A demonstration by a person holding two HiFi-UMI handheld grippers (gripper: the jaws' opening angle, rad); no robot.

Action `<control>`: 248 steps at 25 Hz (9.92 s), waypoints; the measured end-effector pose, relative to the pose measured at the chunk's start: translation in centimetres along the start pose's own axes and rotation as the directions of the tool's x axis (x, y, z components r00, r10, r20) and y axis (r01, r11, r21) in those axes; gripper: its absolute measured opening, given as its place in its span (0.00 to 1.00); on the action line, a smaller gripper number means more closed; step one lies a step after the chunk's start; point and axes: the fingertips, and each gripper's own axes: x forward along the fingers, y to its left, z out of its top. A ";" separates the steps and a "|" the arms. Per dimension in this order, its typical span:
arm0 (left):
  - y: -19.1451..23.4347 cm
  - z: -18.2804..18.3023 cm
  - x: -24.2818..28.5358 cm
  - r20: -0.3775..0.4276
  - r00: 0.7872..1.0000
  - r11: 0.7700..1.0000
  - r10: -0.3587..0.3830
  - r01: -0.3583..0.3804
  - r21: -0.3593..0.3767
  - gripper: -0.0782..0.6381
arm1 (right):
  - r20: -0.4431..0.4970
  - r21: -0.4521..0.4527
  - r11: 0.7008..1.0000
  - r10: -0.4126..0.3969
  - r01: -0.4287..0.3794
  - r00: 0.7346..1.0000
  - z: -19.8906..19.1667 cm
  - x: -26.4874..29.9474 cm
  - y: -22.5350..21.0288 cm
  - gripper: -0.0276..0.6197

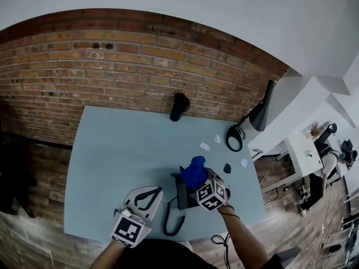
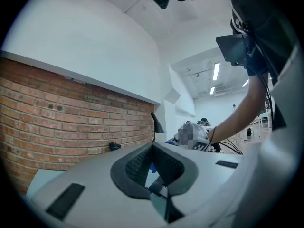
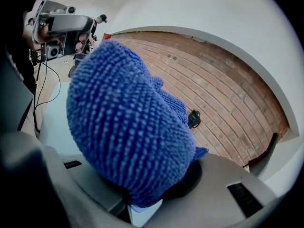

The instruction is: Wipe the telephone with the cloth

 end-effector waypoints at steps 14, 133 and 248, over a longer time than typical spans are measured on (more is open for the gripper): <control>1.8 -1.2 -0.6 -0.041 0.999 0.998 0.018 -0.020 -0.062 0.12 | -0.037 0.344 0.931 0.145 -0.124 0.989 -4.0 6.7 2.3 0.26; -0.2 -4.4 3.2 -0.136 0.986 0.993 -0.102 0.093 -0.072 0.12 | -0.119 0.525 0.842 0.221 -0.127 0.968 -12.8 3.9 18.5 0.25; -4.6 -9.0 4.4 -0.273 0.935 0.973 -0.227 0.206 -0.103 0.12 | -0.203 0.576 0.818 0.145 -0.002 0.968 -12.7 4.9 11.7 0.24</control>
